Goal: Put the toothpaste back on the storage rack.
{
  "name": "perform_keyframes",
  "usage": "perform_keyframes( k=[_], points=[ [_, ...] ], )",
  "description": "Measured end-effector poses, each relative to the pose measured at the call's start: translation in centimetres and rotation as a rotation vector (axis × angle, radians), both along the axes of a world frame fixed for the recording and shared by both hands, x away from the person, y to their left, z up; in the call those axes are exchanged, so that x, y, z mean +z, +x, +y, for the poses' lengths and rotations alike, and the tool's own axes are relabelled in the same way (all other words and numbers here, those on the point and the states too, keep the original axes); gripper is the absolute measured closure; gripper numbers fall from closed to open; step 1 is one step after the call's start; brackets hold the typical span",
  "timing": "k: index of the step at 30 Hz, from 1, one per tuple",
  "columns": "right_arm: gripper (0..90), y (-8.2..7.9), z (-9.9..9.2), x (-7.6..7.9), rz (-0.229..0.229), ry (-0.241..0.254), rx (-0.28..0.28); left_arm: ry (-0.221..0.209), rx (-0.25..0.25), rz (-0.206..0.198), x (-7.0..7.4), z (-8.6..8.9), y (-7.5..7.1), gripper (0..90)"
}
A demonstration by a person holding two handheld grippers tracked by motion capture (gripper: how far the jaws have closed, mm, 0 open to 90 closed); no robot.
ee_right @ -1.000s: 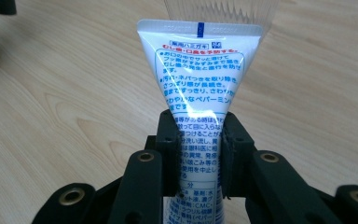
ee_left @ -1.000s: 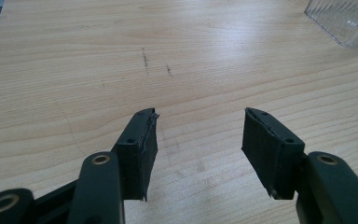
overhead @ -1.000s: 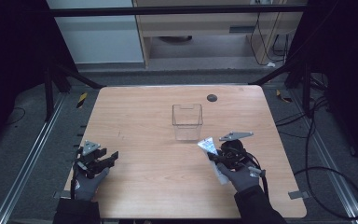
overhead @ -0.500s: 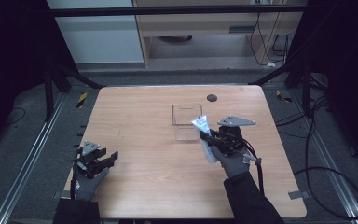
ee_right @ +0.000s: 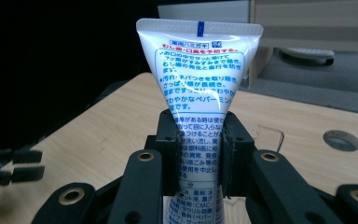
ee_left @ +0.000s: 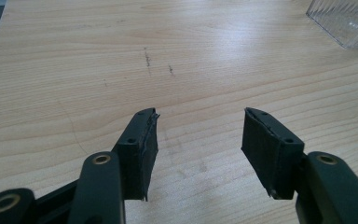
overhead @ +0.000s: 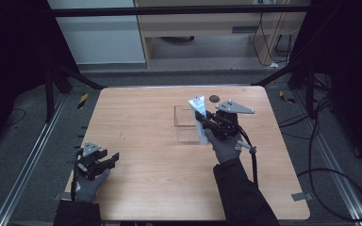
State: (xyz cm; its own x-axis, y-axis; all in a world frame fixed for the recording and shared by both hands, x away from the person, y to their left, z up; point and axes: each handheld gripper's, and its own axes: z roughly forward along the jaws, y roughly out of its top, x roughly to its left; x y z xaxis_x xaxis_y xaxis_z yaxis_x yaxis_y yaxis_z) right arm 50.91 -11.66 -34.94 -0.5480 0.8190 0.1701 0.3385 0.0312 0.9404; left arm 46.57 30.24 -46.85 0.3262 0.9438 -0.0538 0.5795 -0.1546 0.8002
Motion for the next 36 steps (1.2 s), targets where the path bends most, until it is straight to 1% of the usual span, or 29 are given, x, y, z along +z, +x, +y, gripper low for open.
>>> perform_keyframes(
  k=[1,5,7,9,12,19,20,21,26,32,36],
  points=[
    [72.9,0.3,0.3,0.0,-0.013,0.011,-0.010,0.000,0.000,0.000,0.0,0.0,0.0,44.5],
    [72.8,0.8,1.0,0.1,-0.038,0.013,-0.022,-0.001,0.000,-0.003,0.0,0.0,0.0,44.5],
    [72.8,1.3,1.5,0.1,-0.059,0.029,-0.027,-0.002,0.000,-0.001,0.0,0.0,0.0,44.5],
    [72.8,1.7,1.8,0.0,-0.062,0.040,-0.028,-0.001,-0.001,0.001,0.0,0.0,0.0,44.5],
    [72.7,2.4,2.4,-0.1,-0.072,0.040,-0.037,-0.001,-0.001,0.000,0.0,0.0,0.0,44.5],
    [72.6,4.1,3.3,-0.5,-0.085,0.064,-0.063,-0.004,-0.002,0.000,0.0,0.1,0.0,44.5],
    [72.6,4.1,3.3,-0.5,-0.085,0.064,-0.063,-0.004,-0.002,0.000,0.0,0.1,0.0,44.5],
    [72.6,4.7,3.4,-0.7,-0.083,0.071,-0.071,-0.003,-0.002,0.001,0.0,0.1,0.0,44.5],
    [72.5,5.9,3.4,-1.3,-0.091,0.094,-0.097,-0.005,0.001,-0.001,0.0,0.1,0.0,44.5],
    [72.4,6.8,3.3,-2.2,-0.095,0.103,-0.127,-0.005,0.001,0.002,-0.1,0.1,0.1,44.5],
    [72.3,7.3,3.2,-2.8,-0.090,0.112,-0.140,-0.005,0.002,0.000,0.0,0.2,0.1,44.5]
  ],
)
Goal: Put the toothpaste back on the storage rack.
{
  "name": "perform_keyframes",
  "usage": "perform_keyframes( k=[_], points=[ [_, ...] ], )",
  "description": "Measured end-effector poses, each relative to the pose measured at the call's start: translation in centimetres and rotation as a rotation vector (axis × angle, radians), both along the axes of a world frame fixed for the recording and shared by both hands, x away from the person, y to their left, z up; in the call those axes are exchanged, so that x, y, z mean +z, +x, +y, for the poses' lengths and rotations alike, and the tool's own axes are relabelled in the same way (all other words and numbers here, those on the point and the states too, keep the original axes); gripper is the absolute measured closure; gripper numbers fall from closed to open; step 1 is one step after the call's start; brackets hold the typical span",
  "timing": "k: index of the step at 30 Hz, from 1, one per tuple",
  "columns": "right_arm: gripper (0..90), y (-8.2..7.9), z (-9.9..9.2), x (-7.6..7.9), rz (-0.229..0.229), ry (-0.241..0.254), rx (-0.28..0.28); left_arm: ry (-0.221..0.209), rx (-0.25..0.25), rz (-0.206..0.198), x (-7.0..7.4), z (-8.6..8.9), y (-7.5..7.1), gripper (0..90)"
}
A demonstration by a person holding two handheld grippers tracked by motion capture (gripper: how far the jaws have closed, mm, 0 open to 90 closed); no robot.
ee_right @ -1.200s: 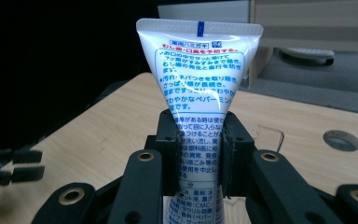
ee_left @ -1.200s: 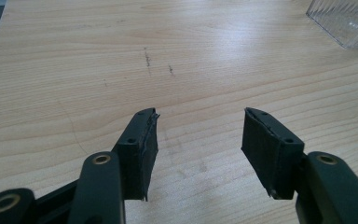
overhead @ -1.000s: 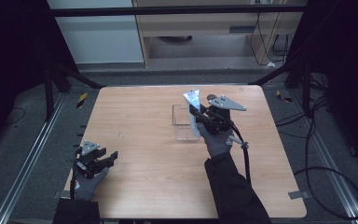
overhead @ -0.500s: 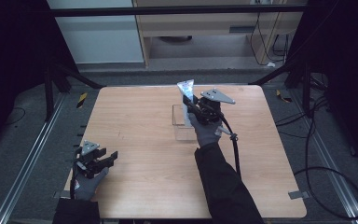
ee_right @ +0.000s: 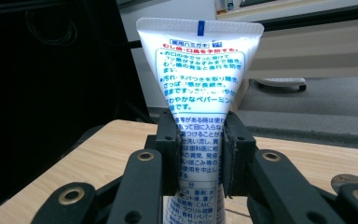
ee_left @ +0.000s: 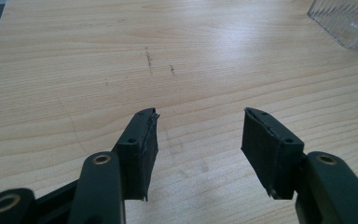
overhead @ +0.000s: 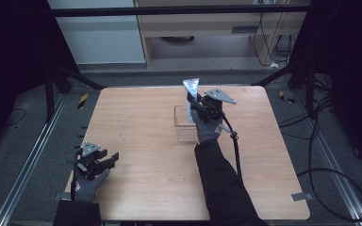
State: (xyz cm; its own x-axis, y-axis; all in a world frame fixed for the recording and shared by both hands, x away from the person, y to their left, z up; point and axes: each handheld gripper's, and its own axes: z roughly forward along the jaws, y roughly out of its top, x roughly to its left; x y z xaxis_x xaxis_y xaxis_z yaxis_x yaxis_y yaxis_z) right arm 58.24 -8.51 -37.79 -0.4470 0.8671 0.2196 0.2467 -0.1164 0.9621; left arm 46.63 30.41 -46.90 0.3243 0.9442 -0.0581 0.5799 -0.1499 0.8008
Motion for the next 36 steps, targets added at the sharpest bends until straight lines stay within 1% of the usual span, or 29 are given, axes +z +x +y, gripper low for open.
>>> perform_keyframes(
  k=[5,10,12,14,17,21,27,31,33,36],
  points=[
    [72.2,0.5,-0.1,-0.6,0.001,-0.009,-0.014,0.001,0.000,0.001,0.0,0.0,0.0,44.6],
    [72.2,0.6,-0.1,-1.2,0.011,0.001,-0.023,0.000,0.001,0.000,0.0,0.0,0.0,44.5],
    [72.1,0.8,-0.1,-1.6,0.020,-0.006,-0.028,0.002,0.001,0.001,0.0,0.0,0.0,44.6],
    [72.1,0.9,-0.2,-1.8,0.025,-0.002,-0.030,0.002,0.000,0.001,0.0,0.0,0.0,44.7],
    [72.1,1.0,-0.1,-2.1,0.028,-0.012,-0.030,0.004,0.001,0.001,0.0,0.1,0.0,44.6],
    [72.0,1.2,-0.2,-2.7,0.044,-0.014,-0.035,0.002,0.002,0.000,0.0,0.1,0.0,44.6],
    [71.8,1.3,-0.2,-3.4,0.063,-0.032,-0.039,0.003,0.002,0.000,0.0,0.1,0.0,44.7],
    [71.6,1.3,0.0,-3.7,0.073,-0.033,-0.046,0.003,0.001,0.000,0.0,0.1,0.0,44.7],
    [71.5,1.2,0.0,-3.8,0.068,-0.029,-0.048,0.004,0.001,0.000,0.0,0.1,0.0,44.7],
    [71.3,1.2,0.0,-3.9,0.064,-0.036,-0.052,0.004,0.002,0.000,0.0,0.0,0.0,44.7]
  ],
)
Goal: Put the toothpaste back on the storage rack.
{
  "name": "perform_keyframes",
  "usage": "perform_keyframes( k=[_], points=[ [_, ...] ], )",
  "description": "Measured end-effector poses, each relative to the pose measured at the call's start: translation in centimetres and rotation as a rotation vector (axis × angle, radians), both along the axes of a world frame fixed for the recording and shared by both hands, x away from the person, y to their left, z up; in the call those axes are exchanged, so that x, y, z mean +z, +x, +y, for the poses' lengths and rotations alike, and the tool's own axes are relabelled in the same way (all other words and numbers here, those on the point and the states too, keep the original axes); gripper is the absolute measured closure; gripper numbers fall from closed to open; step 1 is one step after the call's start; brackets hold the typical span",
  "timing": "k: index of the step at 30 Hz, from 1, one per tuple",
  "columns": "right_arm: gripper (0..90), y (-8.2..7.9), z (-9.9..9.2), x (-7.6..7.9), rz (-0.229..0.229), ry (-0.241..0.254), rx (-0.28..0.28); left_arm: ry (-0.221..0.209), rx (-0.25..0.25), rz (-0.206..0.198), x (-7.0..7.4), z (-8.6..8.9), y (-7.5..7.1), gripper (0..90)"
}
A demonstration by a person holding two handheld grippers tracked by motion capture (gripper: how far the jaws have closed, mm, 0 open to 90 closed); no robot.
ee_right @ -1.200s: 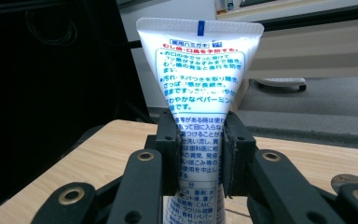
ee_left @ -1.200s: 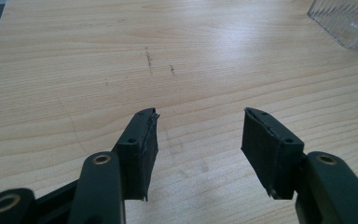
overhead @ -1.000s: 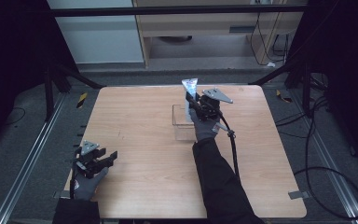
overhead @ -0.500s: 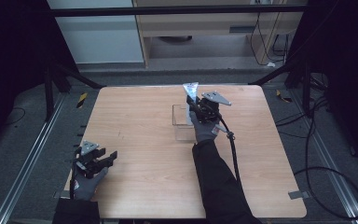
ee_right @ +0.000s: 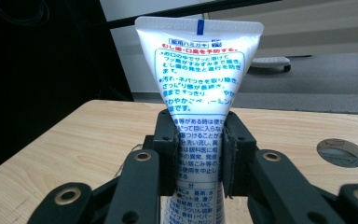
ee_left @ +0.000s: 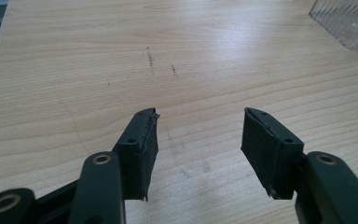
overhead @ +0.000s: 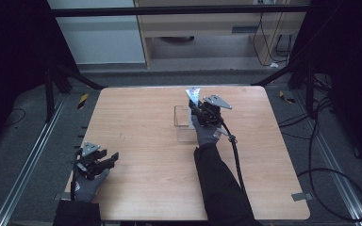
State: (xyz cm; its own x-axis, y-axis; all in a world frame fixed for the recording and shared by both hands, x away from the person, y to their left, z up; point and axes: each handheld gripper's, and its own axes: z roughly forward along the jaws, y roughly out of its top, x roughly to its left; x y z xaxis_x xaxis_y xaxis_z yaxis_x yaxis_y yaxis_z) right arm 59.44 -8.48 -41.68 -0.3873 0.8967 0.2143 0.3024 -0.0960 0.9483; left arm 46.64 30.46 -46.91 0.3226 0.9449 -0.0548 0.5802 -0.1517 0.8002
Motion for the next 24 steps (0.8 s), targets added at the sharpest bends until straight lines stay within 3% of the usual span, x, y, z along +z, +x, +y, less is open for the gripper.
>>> perform_keyframes(
  k=[12,24],
  points=[
    [70.8,0.2,0.5,-0.7,-0.002,-0.041,-0.004,-0.003,0.000,0.000,0.0,0.1,0.0,44.6],
    [68.1,0.3,0.7,-1.7,0.045,-0.089,-0.001,0.000,0.000,-0.002,0.0,0.0,0.0,44.6]
  ],
)
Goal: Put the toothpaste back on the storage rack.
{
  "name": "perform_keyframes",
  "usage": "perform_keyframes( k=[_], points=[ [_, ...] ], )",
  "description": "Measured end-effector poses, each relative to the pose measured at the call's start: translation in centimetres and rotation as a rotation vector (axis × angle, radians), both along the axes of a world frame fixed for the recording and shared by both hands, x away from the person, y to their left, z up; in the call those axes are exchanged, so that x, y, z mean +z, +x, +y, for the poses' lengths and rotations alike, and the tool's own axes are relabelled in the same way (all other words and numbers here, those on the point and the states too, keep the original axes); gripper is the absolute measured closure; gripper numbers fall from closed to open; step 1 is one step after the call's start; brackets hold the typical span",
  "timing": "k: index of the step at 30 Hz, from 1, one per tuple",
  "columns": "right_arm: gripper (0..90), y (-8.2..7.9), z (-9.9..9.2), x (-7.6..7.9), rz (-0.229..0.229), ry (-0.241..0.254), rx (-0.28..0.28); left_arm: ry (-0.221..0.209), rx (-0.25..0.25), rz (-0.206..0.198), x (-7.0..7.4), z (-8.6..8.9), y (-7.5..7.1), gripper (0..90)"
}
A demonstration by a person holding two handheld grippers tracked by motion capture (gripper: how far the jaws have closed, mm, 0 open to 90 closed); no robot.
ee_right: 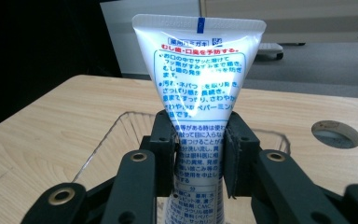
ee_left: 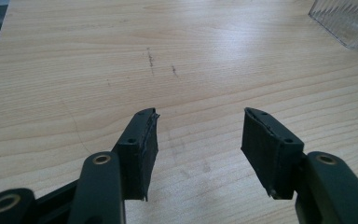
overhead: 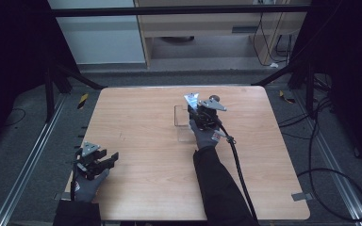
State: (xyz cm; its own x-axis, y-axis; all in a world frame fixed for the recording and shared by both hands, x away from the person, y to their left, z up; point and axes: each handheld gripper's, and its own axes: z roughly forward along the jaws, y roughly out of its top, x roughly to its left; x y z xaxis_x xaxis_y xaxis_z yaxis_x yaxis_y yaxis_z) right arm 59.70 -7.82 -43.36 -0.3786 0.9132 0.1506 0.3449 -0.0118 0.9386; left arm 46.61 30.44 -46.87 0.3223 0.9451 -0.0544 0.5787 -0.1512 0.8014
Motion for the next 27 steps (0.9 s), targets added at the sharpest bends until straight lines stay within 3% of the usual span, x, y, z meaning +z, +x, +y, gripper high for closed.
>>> perform_keyframes(
  k=[4,8,16,22,27],
  points=[
    [66.7,-0.1,0.1,-0.3,0.014,-0.032,0.004,0.001,0.000,0.001,0.0,0.0,0.0,44.5],
    [64.1,-0.4,-0.1,-0.7,0.029,-0.021,0.010,0.002,0.000,0.000,0.0,0.0,0.0,44.5],
    [55.1,-0.9,0.6,-0.8,0.029,-0.107,0.010,0.003,-0.004,0.003,0.0,-0.1,0.0,44.4],
    [51.2,-0.9,0.5,-0.7,0.036,-0.077,0.017,-0.005,0.001,0.002,0.0,0.0,0.0,44.4],
    [45.5,-1.4,0.0,0.1,-0.008,-0.062,-0.002,-0.001,0.001,0.008,0.0,0.0,0.1,44.3]
  ],
)
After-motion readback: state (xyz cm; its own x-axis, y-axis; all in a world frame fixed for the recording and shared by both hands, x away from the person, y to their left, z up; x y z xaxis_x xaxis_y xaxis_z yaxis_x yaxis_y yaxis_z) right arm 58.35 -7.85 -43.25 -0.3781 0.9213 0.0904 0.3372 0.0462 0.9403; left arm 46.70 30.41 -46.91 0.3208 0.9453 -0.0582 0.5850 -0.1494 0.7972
